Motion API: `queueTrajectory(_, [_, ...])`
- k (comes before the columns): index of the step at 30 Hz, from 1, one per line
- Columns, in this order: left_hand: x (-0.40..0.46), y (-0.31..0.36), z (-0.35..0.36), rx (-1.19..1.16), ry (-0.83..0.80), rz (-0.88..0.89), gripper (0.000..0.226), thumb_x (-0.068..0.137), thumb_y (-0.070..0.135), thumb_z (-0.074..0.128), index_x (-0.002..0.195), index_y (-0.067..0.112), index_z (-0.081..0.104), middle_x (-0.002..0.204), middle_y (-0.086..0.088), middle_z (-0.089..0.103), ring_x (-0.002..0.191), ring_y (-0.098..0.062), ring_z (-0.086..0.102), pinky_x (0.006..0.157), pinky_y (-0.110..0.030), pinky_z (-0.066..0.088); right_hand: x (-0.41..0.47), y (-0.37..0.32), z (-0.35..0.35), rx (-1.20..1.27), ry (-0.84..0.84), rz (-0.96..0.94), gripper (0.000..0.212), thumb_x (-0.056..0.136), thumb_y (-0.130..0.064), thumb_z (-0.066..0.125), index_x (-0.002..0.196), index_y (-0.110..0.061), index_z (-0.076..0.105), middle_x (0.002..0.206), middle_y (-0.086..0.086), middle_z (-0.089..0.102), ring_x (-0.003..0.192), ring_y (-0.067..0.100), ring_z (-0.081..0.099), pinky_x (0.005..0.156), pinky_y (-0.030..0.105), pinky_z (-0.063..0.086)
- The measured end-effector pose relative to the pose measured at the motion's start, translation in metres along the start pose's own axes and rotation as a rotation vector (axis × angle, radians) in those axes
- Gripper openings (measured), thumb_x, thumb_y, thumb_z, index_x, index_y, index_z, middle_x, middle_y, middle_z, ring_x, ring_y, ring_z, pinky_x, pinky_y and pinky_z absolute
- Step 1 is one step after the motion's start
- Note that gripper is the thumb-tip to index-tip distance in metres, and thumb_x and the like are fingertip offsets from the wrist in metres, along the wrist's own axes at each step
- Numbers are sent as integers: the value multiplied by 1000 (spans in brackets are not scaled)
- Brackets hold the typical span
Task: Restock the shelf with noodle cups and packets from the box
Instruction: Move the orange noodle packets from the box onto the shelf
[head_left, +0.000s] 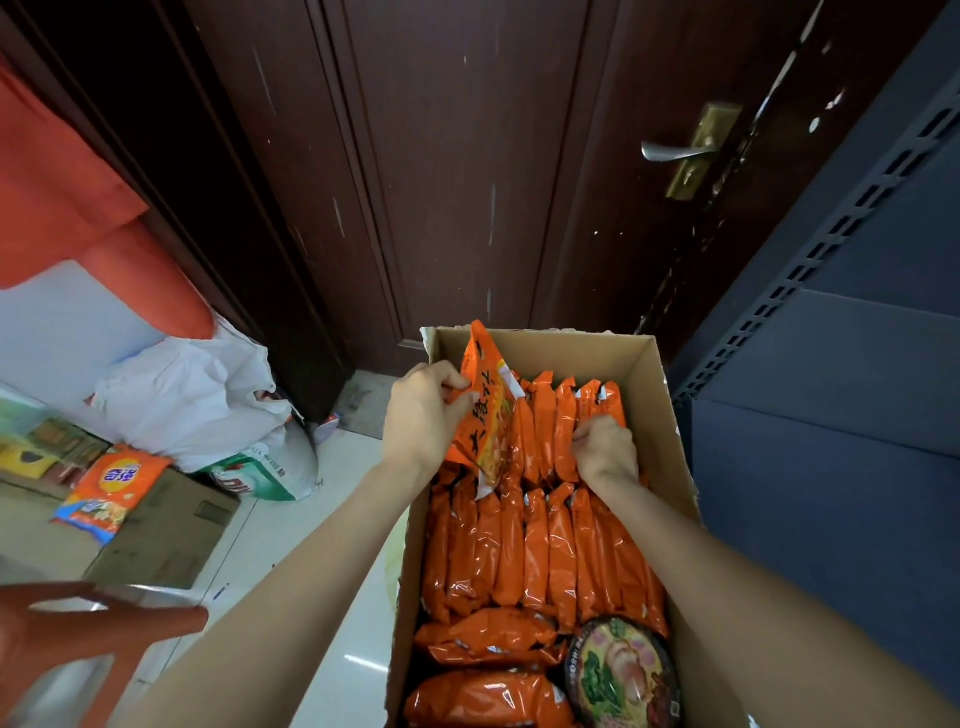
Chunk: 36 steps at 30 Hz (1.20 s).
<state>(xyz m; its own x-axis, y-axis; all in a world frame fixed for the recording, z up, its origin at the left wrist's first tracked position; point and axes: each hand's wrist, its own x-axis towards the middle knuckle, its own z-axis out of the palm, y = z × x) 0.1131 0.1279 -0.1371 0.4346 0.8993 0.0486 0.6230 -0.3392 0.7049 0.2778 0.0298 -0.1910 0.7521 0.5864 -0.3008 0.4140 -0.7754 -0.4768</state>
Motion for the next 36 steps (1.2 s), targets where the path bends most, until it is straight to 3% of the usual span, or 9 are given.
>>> queueTrajectory(5, [-4,4,-1,-53,10,27,9,82,19,71,76,18,65,87,0,66,81,-13,61,75,-30,54,-3,0,-11,122,9,-3,17,91,-7,56,101,-10,69,111,8,66,104,21,62,89,28,48])
queueTrajectory(10, [-13,19,-12,-134,43,57,9,83,15,70,74,15,66,80,7,65,76,-8,61,73,-22,50,-23,-6,-40,276,75,-112,15,89,-7,57,90,-13,70,98,2,68,91,13,62,79,22,45])
queueTrajectory(13, [-17,28,-23,-199,71,75,6,83,16,70,77,13,70,75,15,61,71,-1,59,72,-15,48,-38,-11,-61,392,152,-166,13,87,-6,59,89,-14,69,90,0,67,86,11,61,80,25,49])
queueTrajectory(17, [-25,52,-36,-264,124,146,8,83,13,70,74,15,69,77,12,63,69,3,58,66,-1,42,-57,-12,-94,515,306,-241,17,87,-3,58,78,-18,62,83,-4,63,84,11,59,78,28,48])
queueTrajectory(22, [-38,98,-43,-361,133,241,15,83,15,70,70,20,64,81,15,66,74,4,61,68,-2,43,-83,-1,-137,610,449,-309,10,92,-5,52,87,-12,58,89,-1,62,88,13,59,81,30,48])
queueTrajectory(26, [-50,136,-38,-379,81,321,12,82,18,71,73,13,65,75,10,67,72,-1,62,63,-5,43,-100,25,-170,699,536,-299,16,94,-8,49,83,-19,51,88,1,64,86,15,61,77,32,49])
queueTrajectory(32, [-92,212,20,-324,-103,374,16,81,21,72,72,13,61,76,3,69,71,-6,63,67,-13,46,-131,122,-216,690,653,-226,18,94,-6,49,82,-19,49,81,0,63,80,16,60,72,31,46])
queueTrajectory(34, [-110,237,51,-313,-197,368,20,81,19,72,68,14,57,74,1,69,76,-12,66,75,-26,51,-140,165,-232,690,679,-195,12,94,-6,49,85,-14,50,77,0,61,75,17,58,70,32,46])
queueTrajectory(36, [-133,262,82,-295,-271,371,22,81,20,72,66,17,55,73,2,68,75,-12,66,74,-30,52,-151,209,-250,693,700,-165,9,95,-6,48,88,-10,51,75,0,59,72,16,56,69,33,45])
